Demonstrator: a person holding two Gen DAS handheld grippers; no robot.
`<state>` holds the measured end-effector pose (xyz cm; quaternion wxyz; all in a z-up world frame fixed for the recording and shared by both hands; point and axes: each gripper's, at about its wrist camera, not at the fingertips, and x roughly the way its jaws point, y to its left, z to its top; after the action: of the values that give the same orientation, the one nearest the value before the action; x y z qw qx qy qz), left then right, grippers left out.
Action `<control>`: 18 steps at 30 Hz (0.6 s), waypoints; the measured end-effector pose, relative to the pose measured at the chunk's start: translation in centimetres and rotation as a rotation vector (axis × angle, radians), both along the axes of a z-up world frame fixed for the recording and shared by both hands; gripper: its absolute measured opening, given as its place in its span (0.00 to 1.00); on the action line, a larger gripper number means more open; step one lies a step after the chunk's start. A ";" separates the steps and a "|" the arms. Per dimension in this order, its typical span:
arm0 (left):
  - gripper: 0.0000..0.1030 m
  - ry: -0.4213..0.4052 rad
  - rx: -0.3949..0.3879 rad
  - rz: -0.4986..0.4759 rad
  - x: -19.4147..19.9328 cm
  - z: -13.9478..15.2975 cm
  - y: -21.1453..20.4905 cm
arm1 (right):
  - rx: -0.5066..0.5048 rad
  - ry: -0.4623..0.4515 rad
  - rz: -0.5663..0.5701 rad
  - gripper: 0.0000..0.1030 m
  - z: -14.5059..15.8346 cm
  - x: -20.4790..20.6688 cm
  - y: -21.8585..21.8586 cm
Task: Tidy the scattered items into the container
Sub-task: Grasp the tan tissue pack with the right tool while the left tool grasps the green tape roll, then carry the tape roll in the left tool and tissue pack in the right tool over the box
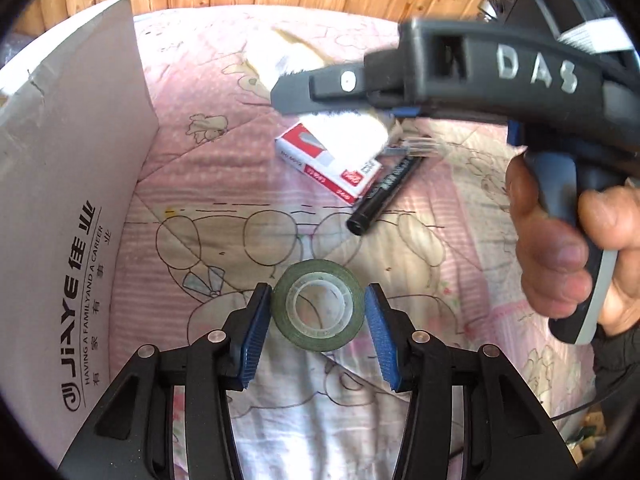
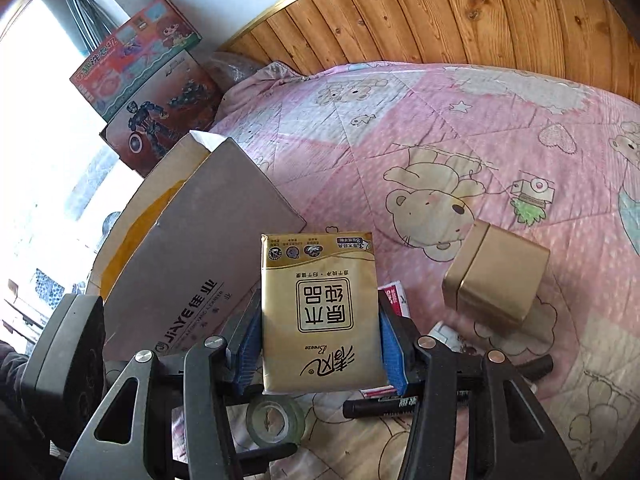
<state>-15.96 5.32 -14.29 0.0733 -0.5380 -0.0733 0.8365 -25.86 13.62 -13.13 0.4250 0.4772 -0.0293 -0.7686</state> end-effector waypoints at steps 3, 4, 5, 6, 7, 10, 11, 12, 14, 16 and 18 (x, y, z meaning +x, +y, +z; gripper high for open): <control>0.48 0.001 -0.002 -0.003 0.5 0.6 0.3 | 0.015 -0.007 -0.024 0.51 -0.3 0.7 0.7; 0.48 0.001 -0.003 -0.001 0.7 0.7 0.3 | 0.022 -0.009 -0.032 0.51 -0.3 1.0 0.9; 0.48 0.000 -0.003 0.000 0.9 0.9 0.4 | 0.029 -0.009 -0.042 0.51 -0.3 1.3 1.2; 0.48 -0.002 -0.005 0.003 1.2 1.1 0.3 | 0.035 -0.010 -0.052 0.51 -0.3 1.6 1.4; 0.48 -0.002 -0.006 0.008 1.4 1.3 0.3 | 0.041 -0.014 -0.062 0.51 -0.3 1.9 1.6; 0.48 -0.003 -0.009 0.018 2.2 2.1 -0.2 | 0.063 -0.015 -0.091 0.51 -0.1 2.9 2.2; 0.48 -0.002 -0.010 0.021 2.4 2.4 -0.4 | 0.073 -0.012 -0.101 0.51 0.1 3.3 2.3; 0.48 -0.002 -0.009 0.025 2.7 2.6 -0.5 | 0.085 -0.007 -0.112 0.51 0.3 3.6 2.4; 0.48 0.001 -0.010 0.028 3.7 2.9 -0.8 | 0.105 0.001 -0.132 0.51 0.7 4.4 2.6; 0.48 0.010 -0.008 0.027 4.4 3.1 -0.9 | 0.128 0.013 -0.149 0.51 1.1 5.1 2.8; 0.48 0.019 -0.008 0.024 4.6 3.5 -0.9 | 0.143 0.022 -0.161 0.51 1.5 5.8 2.8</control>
<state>-11.36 4.42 -10.80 0.0615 -0.5293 -0.0757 0.8428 -20.03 16.44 -11.67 0.3270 0.4941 -0.0082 -0.8055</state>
